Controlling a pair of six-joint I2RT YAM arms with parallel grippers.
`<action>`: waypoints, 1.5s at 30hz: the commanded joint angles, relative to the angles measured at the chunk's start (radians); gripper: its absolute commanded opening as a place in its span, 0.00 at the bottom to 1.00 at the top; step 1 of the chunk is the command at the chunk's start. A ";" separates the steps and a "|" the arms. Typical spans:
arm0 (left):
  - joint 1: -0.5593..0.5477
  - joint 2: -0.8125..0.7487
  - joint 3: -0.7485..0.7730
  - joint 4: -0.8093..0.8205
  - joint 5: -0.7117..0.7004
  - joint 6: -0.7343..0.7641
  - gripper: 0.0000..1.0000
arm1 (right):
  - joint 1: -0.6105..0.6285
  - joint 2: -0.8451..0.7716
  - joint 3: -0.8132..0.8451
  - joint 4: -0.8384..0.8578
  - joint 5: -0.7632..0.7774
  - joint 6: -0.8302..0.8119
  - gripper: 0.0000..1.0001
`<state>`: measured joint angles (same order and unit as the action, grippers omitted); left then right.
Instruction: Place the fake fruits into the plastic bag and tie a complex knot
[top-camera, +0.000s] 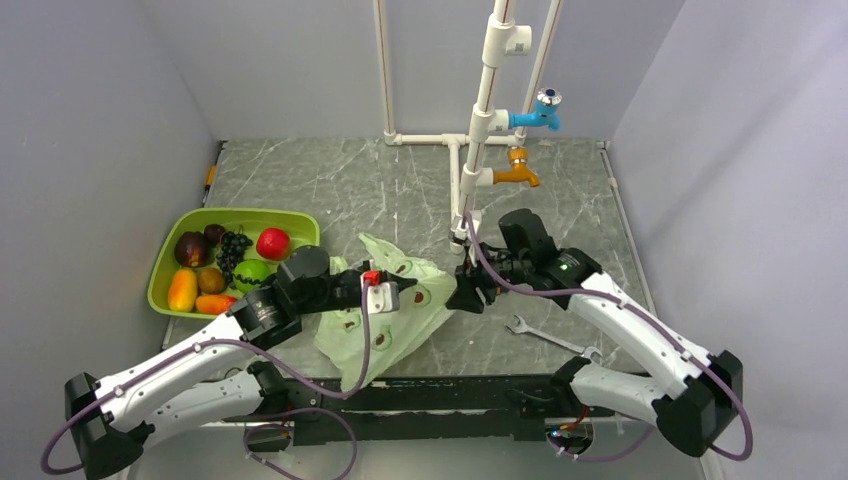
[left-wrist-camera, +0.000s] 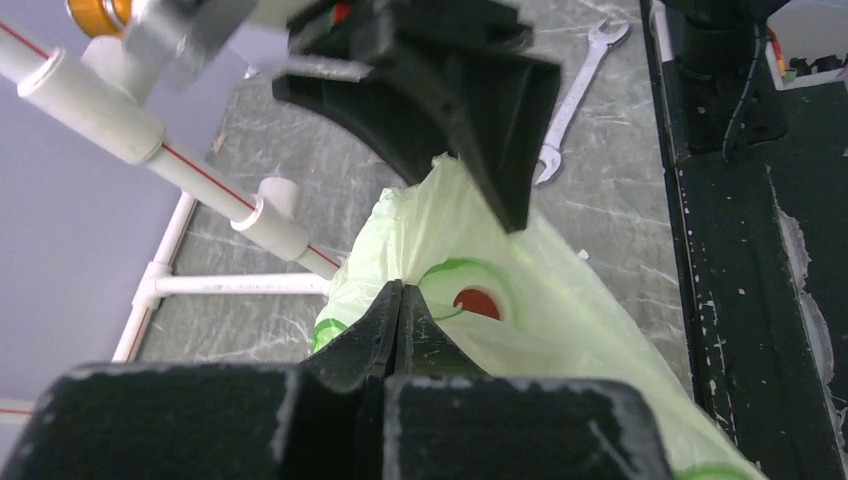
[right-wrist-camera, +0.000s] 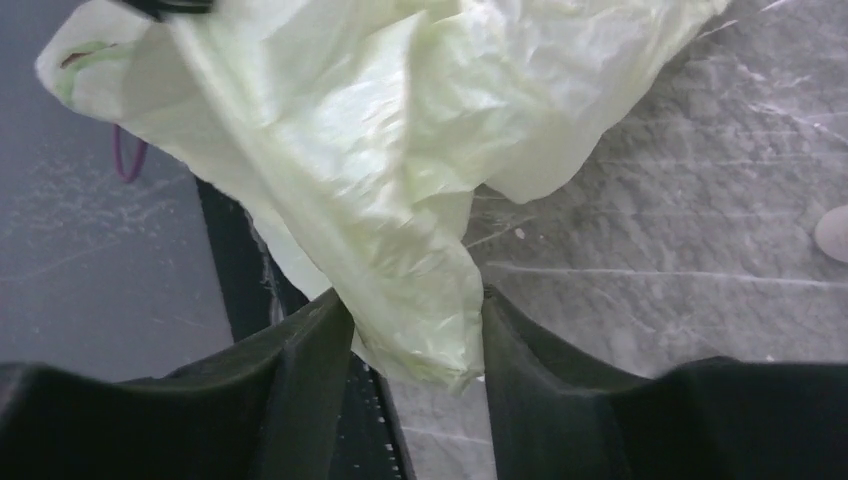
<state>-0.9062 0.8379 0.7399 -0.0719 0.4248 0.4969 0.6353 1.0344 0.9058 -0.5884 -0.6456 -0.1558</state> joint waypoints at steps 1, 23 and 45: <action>-0.036 -0.037 -0.012 0.016 0.024 0.065 0.00 | -0.004 0.077 0.034 0.067 -0.034 -0.049 0.36; 0.500 0.315 0.724 -1.059 0.449 0.399 0.99 | 0.114 -0.221 0.067 0.020 0.036 -0.975 0.00; 0.813 0.524 0.977 -1.502 0.601 0.534 0.00 | -0.002 -0.426 -0.186 -0.187 0.255 -0.976 0.00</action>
<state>-0.1898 1.3281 1.5864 -1.4204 0.9482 1.0153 0.6804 0.6285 0.8001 -0.6315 -0.4919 -1.1130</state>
